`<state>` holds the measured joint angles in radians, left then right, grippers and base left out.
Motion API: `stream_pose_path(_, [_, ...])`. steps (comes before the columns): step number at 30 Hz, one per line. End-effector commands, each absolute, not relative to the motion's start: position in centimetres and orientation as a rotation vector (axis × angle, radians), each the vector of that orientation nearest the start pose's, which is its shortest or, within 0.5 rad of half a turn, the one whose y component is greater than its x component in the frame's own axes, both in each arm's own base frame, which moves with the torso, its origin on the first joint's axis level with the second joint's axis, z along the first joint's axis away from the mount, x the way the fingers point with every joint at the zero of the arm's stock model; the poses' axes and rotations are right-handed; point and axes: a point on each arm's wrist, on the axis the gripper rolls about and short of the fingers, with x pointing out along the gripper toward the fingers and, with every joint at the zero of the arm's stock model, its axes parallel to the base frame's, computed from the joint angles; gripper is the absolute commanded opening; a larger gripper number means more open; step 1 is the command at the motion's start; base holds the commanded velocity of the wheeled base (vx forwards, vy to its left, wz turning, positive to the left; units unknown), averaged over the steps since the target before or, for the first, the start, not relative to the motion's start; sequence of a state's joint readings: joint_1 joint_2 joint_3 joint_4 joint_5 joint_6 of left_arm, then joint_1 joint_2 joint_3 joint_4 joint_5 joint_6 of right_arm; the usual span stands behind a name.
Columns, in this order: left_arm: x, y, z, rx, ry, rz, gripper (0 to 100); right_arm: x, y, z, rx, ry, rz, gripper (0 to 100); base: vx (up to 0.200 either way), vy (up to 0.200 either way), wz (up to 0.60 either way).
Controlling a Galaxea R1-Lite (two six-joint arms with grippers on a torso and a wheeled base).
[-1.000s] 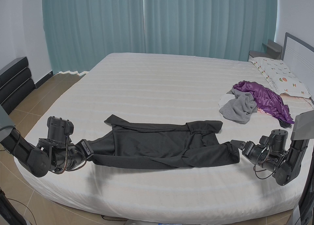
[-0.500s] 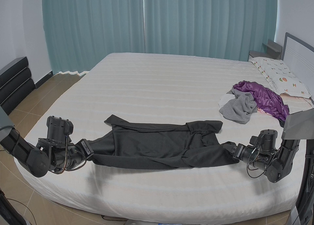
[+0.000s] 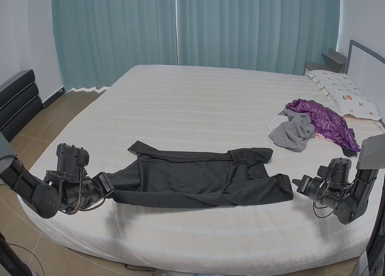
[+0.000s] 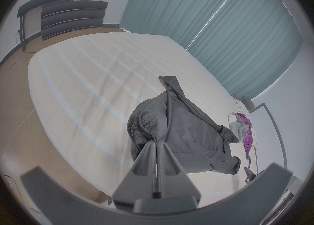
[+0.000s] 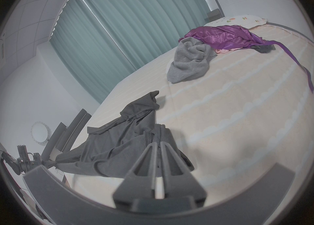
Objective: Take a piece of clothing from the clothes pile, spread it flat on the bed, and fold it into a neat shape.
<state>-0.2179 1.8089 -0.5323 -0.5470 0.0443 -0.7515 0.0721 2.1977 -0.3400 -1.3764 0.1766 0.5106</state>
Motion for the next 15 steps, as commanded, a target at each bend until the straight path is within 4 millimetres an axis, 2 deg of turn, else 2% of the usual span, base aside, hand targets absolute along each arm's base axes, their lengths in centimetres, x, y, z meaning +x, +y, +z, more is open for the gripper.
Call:
stream_pose_path(1, [26.3,-5.8,7.6,-0.615,0.755,0.114,0,28.1,2.0,1.2,0.532,0.534,0.109,100,0.000,0.000,0.00])
stream_pose_path(6, [26.3,-5.8,7.6,-0.617,0.753,0.114,0,28.4,1.9,-0.1,0.541,0.569,0.118,100,0.000,0.000,0.00])
stream_pose_path(9, [26.3,-5.8,7.6,-0.617,0.753,0.114,0,29.6,2.3,-1.7,0.535,0.589,0.122,100,0.000,0.000,0.00])
stream_pose_path(14, [26.3,-5.8,7.6,-0.615,0.755,0.114,0,30.4,2.6,-3.3,0.518,0.616,0.129,100,0.000,0.000,0.00])
stream_pose_path(15, [26.4,-5.8,7.5,-0.615,0.756,0.115,0,30.4,2.7,-3.8,0.509,0.630,0.133,0,0.000,0.000,0.00])
